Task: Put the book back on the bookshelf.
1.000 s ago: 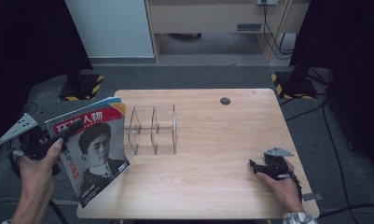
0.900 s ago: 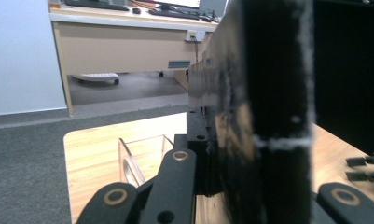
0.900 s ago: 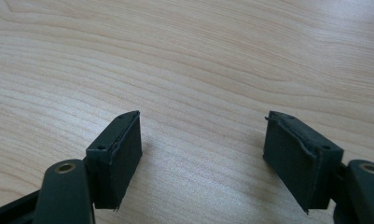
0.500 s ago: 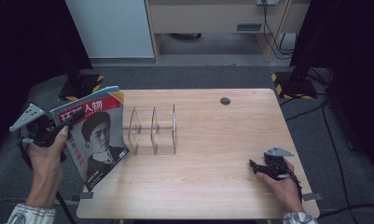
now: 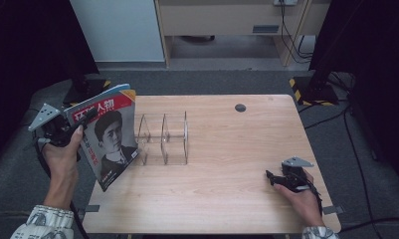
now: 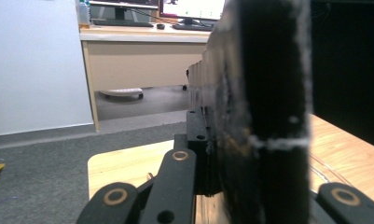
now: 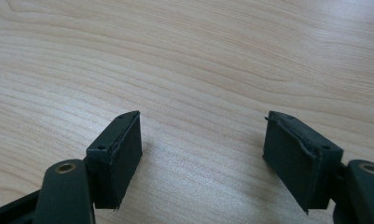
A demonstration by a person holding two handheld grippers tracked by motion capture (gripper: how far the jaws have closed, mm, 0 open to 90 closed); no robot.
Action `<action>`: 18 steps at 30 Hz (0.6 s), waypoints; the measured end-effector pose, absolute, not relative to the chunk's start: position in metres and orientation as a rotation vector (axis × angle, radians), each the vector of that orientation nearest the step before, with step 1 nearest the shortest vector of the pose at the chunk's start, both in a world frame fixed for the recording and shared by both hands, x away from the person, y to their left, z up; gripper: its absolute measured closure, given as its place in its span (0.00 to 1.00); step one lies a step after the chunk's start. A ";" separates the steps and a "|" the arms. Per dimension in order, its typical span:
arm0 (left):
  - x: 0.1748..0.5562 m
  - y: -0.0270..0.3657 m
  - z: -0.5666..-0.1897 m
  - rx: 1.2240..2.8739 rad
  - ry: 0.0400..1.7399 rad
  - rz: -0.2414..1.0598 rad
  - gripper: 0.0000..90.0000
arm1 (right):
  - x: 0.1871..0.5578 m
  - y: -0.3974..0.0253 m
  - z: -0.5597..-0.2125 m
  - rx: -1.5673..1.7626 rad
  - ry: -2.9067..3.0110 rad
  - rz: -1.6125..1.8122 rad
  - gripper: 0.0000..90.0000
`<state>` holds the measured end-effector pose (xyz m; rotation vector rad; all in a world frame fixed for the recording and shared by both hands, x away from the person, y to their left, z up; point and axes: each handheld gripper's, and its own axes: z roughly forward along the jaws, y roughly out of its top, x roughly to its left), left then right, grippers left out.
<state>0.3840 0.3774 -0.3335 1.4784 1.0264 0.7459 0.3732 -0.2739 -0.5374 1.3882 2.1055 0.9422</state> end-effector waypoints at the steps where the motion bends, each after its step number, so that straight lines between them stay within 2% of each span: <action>1: 0.385 0.377 -0.334 1.474 1.026 0.749 0.96 | 0.373 -0.274 -0.537 1.388 2.105 0.942 0.31; 18: 0.399 0.368 -0.345 1.427 1.018 0.784 0.96 | 0.372 -0.274 -0.538 1.385 2.105 0.944 0.31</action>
